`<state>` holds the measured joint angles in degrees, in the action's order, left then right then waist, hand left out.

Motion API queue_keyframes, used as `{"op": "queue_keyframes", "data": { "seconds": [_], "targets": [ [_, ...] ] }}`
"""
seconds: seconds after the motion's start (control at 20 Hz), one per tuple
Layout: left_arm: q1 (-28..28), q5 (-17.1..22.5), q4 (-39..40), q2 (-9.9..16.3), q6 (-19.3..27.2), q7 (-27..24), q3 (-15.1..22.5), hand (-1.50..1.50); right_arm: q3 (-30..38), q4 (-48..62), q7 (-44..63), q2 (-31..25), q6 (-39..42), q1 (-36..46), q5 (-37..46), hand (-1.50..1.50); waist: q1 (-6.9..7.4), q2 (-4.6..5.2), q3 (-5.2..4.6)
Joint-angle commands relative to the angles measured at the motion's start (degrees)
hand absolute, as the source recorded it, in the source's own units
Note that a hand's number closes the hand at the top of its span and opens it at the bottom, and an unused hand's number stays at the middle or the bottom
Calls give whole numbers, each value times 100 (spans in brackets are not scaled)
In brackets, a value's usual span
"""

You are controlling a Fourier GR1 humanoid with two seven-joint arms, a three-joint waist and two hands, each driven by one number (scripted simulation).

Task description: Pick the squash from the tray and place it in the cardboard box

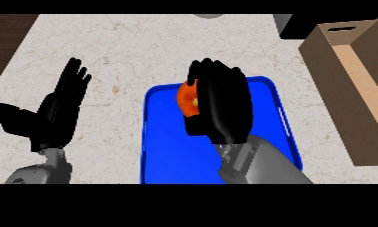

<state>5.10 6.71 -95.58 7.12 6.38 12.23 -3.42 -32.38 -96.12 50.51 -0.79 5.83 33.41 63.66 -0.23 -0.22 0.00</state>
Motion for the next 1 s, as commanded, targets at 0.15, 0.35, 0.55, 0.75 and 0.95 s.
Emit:
{"op": "queue_keyframes", "data": {
  "seconds": [0.15,0.35,0.55,0.75,0.95],
  "targets": [
    [257,3,-80,96,71,370,-70,0,1084,-753,257,-551,-246,2,454,150,-21,12,4],
    [16,9,44,52,-42,-1,-108,0,1720,-1302,629,-614,513,290,353,150,-12,8,-2],
    [164,-13,173,16,-35,-40,-112,0,2258,-849,104,-802,121,-191,77,150,20,24,1],
    [-134,-112,-455,-144,113,233,113,0,3017,-885,-380,-1303,334,-240,-349,150,33,17,2],
    [-158,158,-140,43,-219,2,-154,0,3531,-216,-788,-1870,81,-108,-175,150,59,31,0]
  ]
}}
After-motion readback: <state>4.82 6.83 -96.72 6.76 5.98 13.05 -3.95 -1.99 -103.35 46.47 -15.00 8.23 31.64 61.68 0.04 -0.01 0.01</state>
